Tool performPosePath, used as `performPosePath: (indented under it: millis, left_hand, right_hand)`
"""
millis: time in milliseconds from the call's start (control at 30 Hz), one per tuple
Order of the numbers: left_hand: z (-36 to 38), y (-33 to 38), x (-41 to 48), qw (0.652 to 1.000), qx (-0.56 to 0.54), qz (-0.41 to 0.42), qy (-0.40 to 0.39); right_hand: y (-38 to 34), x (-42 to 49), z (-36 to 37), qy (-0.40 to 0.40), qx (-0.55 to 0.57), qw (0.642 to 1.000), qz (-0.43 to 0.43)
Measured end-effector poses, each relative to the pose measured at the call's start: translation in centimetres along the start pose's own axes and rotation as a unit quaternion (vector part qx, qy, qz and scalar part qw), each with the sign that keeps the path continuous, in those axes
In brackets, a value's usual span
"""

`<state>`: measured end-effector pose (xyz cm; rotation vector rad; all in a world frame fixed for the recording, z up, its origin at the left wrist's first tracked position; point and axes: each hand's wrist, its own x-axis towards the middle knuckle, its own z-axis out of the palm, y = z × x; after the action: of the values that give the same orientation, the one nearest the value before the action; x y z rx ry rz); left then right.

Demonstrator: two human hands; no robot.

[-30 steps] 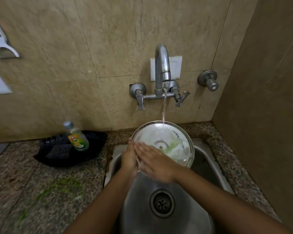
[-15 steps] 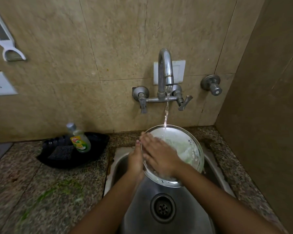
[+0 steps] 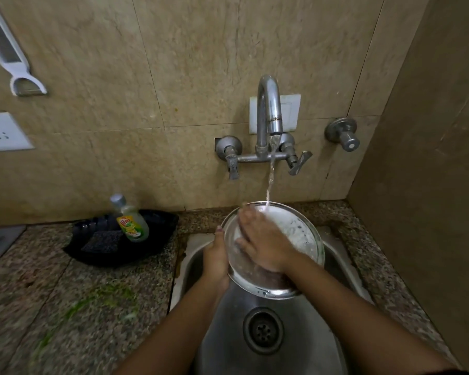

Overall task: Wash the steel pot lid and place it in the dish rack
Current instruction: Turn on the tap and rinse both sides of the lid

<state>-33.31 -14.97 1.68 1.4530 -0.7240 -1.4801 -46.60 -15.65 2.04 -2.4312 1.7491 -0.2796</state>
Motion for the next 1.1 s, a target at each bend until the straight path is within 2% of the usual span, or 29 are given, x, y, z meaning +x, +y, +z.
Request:
performPosePath:
  millis: [100, 167, 233, 333, 400, 467, 567, 633, 667, 733, 833, 900, 1000, 1100]
  left_hand:
    - [-0.8, 1.0, 0.4, 0.999, -0.010, 0.015, 0.027]
    - [-1.8, 0.9, 1.3, 0.999, -0.011, 0.017, 0.044]
    - [-2.5, 0.7, 1.2, 0.998, -0.014, 0.019, 0.053]
    - [-2.1, -0.3, 0.6, 0.999, -0.018, 0.014, 0.044]
    - [-1.3, -0.8, 0.1, 0.999, -0.034, -0.003, 0.024]
    - [-0.5, -0.9, -0.1, 1.000, -0.028, -0.004, 0.012]
    - [-0.5, -0.3, 0.0, 1.000, -0.021, 0.003, 0.016]
    - [-1.3, 0.3, 0.4, 0.998, -0.050, 0.000, 0.032]
    - [-1.8, 0.5, 0.6, 0.998, -0.052, 0.003, 0.043]
    - [-2.3, 0.4, 0.4, 0.997, -0.045, 0.018, 0.062]
    - [-1.6, -0.3, -0.5, 0.998, -0.032, 0.030, 0.047]
    - [-0.7, -1.1, -0.9, 0.999, -0.037, -0.002, 0.013]
    - [-0.1, -1.4, -0.7, 0.999, -0.040, -0.025, 0.009]
    - [-0.9, -0.6, -0.3, 0.999, -0.044, -0.010, 0.012]
  right_hand:
    - [-2.3, -3.3, -0.4, -0.060, 0.025, 0.991, -0.120]
    - [-1.2, -6.0, -0.7, -0.090, 0.014, 0.985, -0.148]
    - [1.8, -7.1, -1.2, -0.093, -0.018, 0.991, -0.096]
    - [4.9, -5.0, -1.5, -0.037, -0.064, 0.996, 0.044]
    - [4.0, -2.3, -1.2, -0.002, -0.060, 0.996, 0.072]
    - [1.0, -0.3, -0.7, -0.008, -0.018, 0.999, 0.032]
    - [-2.9, -1.9, -0.4, -0.050, 0.032, 0.995, -0.075]
    - [-2.5, -4.9, -0.4, -0.067, 0.034, 0.989, -0.126]
    - [-1.4, -6.2, -0.4, -0.063, 0.021, 0.990, -0.126]
    - [1.8, -7.4, -0.6, -0.031, -0.022, 0.998, -0.055]
    - [4.5, -5.1, -0.9, -0.009, -0.069, 0.994, 0.079]
    - [3.7, -2.3, -0.5, 0.014, -0.056, 0.994, 0.093]
    - [-0.4, -0.6, 0.3, -0.013, -0.005, 1.000, 0.002]
    - [-2.3, -3.5, 0.5, -0.056, 0.017, 0.993, -0.106]
